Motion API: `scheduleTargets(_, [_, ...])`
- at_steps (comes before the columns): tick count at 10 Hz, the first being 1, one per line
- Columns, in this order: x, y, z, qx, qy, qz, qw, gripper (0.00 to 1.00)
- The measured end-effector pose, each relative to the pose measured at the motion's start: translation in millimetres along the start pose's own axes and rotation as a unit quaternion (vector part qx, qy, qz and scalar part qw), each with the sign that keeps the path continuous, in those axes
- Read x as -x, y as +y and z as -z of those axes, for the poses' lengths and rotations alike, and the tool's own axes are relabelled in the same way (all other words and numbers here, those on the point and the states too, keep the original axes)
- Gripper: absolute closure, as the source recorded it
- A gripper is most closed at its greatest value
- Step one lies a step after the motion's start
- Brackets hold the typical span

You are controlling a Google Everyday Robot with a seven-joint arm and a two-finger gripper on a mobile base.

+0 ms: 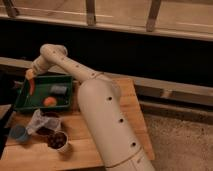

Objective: Place pepper in tray

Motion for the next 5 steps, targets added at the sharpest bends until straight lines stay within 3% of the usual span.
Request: scheduleTargets(5, [-0.4,0.7,-0.9,0.000,0.001,0.001,1.0000,0.58])
